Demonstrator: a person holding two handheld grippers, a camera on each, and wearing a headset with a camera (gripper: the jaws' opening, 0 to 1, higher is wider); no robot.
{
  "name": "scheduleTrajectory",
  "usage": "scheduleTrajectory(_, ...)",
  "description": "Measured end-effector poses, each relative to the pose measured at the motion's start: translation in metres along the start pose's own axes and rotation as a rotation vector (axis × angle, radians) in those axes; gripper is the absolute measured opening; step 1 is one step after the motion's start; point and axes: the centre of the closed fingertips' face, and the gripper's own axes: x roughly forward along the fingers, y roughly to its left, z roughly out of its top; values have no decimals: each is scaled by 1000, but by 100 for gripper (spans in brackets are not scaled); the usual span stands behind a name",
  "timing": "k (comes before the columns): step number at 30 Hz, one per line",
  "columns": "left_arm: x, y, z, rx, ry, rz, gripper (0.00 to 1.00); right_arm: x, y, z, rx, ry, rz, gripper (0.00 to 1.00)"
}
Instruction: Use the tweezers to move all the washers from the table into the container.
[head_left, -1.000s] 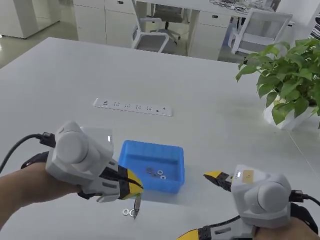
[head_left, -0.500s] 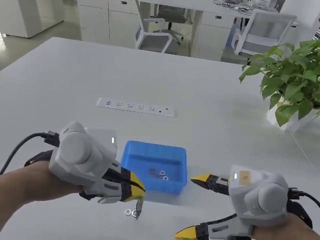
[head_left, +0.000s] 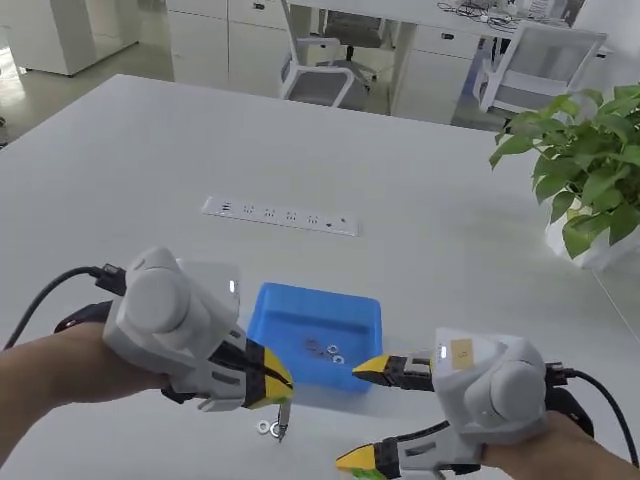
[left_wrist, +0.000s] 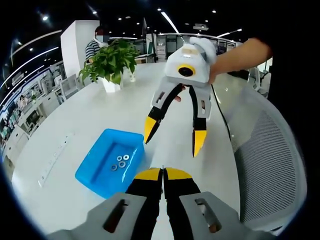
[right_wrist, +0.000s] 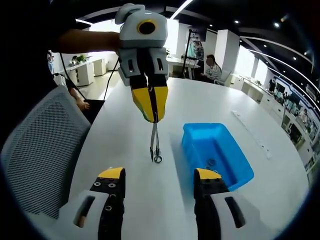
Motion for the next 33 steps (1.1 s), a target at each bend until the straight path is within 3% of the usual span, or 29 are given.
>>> scheduleTrajectory(18,0,-1,-1,25,16,-24,5,33,10,19,-108,-5,130,31)
scheduleTrajectory(33,3,0,0,13,23,-31,5,60,15,9,-205,65,200,17)
